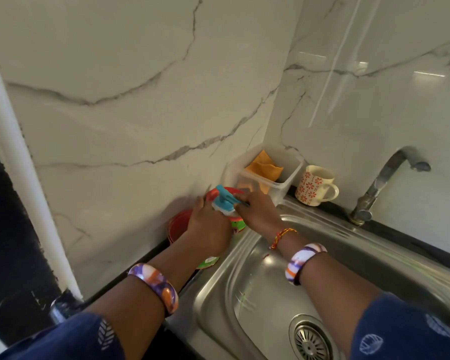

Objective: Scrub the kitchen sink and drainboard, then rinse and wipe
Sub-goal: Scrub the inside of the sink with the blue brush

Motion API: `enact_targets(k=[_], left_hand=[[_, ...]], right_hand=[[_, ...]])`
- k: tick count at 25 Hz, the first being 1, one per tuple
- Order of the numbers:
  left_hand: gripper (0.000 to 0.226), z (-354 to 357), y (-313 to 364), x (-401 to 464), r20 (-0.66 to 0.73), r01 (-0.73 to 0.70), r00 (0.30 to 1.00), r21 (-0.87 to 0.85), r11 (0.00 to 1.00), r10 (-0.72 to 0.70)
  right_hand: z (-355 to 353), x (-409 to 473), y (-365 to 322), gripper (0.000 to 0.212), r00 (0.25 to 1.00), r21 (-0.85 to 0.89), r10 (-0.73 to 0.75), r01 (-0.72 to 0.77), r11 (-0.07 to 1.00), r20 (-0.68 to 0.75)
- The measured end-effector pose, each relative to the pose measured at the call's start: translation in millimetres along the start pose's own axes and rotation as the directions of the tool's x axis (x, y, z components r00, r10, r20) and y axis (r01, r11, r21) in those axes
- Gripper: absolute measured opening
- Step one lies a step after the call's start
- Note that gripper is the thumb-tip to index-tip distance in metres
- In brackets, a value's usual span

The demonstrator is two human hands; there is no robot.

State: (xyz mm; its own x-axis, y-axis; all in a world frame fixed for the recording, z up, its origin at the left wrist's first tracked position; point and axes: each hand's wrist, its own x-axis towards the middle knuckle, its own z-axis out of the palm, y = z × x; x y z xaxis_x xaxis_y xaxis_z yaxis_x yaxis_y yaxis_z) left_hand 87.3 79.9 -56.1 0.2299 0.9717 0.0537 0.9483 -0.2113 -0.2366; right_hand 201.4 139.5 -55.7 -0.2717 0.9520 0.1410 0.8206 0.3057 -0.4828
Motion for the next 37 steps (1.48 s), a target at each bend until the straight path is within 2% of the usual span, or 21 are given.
enact_targets(k=[5, 10, 12, 14, 16, 17, 18, 19, 21, 23, 24, 27, 29, 31, 33, 34, 35, 36, 37], left_hand=[[0.038, 0, 7, 6, 0.043, 0.000, 0.999, 0.031, 1.000, -0.002], [0.042, -6, 12, 5, 0.049, 0.046, 0.998, 0.019, 0.999, -0.047], [0.041, -11, 14, 2, 0.092, 0.043, 0.995, 0.061, 0.997, -0.048], [0.038, -13, 15, 1, 0.172, 0.060, 0.982, 0.102, 0.993, -0.077], [0.038, -19, 13, 2, 0.180, 0.143, 0.972, 0.057, 0.988, -0.152], [0.039, -21, 20, 1, 0.139, 0.178, 0.974, 0.030, 0.984, -0.180], [0.041, -25, 22, 2, 0.038, 0.193, 0.980, 0.012, 0.981, -0.194], [0.045, -25, 33, 0, -0.033, 0.173, 0.984, -0.009, 0.985, -0.173], [0.052, -20, 67, -5, -0.083, 0.084, 0.992, -0.085, 0.993, -0.091], [0.054, -7, 93, -11, -0.030, 0.031, 0.999, -0.137, 0.990, -0.035], [0.054, -2, 99, -12, 0.017, 0.035, 0.999, -0.160, 0.986, -0.032], [0.048, 9, 97, -6, 0.078, 0.088, 0.994, -0.204, 0.975, -0.073], [0.044, 13, 94, 0, 0.102, 0.113, 0.990, -0.178, 0.978, -0.096], [0.044, 19, 93, 3, 0.153, 0.144, 0.981, -0.152, 0.978, -0.121], [0.045, 26, 92, 5, 0.194, 0.183, 0.969, -0.157, 0.971, -0.151], [0.047, 30, 92, 5, 0.205, 0.204, 0.964, -0.163, 0.965, -0.169], [0.050, 34, 92, 5, 0.208, 0.222, 0.960, -0.154, 0.963, -0.188], [0.053, 38, 91, 4, 0.204, 0.232, 0.957, -0.125, 0.964, -0.204], [0.054, 41, 91, 4, 0.188, 0.234, 0.958, -0.084, 0.969, -0.215]], right_hand=[[-10, -5, 16, 0.035, 0.994, -0.126, 0.022, -0.035, 0.991, -0.105], [1, 3, 14, 0.033, 0.999, 0.053, 0.034, -0.032, 0.998, -0.039], [-4, -4, 19, 0.029, 0.996, 0.232, 0.060, -0.043, 0.972, -0.066], [-25, -14, 26, 0.023, 0.984, 0.529, 0.150, -0.078, 0.845, -0.094], [-61, -27, 34, 0.017, 0.979, 0.743, 0.200, -0.104, 0.662, -0.041], [-78, -40, 44, 0.015, 0.981, 0.789, 0.195, -0.127, 0.602, 0.009], [-93, -46, 48, 0.013, 0.984, 0.804, 0.171, -0.136, 0.579, 0.043], [-104, -56, 60, 0.013, 0.983, 0.786, 0.166, -0.163, 0.596, 0.079], [-112, -74, 88, 0.012, 0.971, 0.653, 0.196, -0.238, 0.719, 0.138], [-104, -88, 114, 0.011, 0.949, 0.521, 0.247, -0.313, 0.794, 0.194], [-98, -91, 125, 0.012, 0.938, 0.494, 0.272, -0.344, 0.799, 0.213], [-80, -93, 152, 0.015, 0.902, 0.553, 0.367, -0.431, 0.713, 0.229], [-62, -93, 168, 0.015, 0.860, 0.588, 0.436, -0.503, 0.634, 0.266], [-33, -92, 182, 0.014, 0.819, 0.562, 0.484, -0.568, 0.602, 0.309], [2, -90, 199, 0.013, 0.783, 0.588, 0.574, -0.588, 0.555, 0.242], [18, -88, 207, 0.019, 0.748, 0.581, 0.637, -0.607, 0.542, 0.187], [32, -87, 215, 0.027, 0.723, 0.527, 0.680, -0.626, 0.575, 0.117], [45, -87, 219, 0.033, 0.740, 0.404, 0.671, -0.630, 0.664, 0.050], [57, -90, 217, 0.036, 0.803, 0.276, 0.595, -0.578, 0.768, 0.025]])
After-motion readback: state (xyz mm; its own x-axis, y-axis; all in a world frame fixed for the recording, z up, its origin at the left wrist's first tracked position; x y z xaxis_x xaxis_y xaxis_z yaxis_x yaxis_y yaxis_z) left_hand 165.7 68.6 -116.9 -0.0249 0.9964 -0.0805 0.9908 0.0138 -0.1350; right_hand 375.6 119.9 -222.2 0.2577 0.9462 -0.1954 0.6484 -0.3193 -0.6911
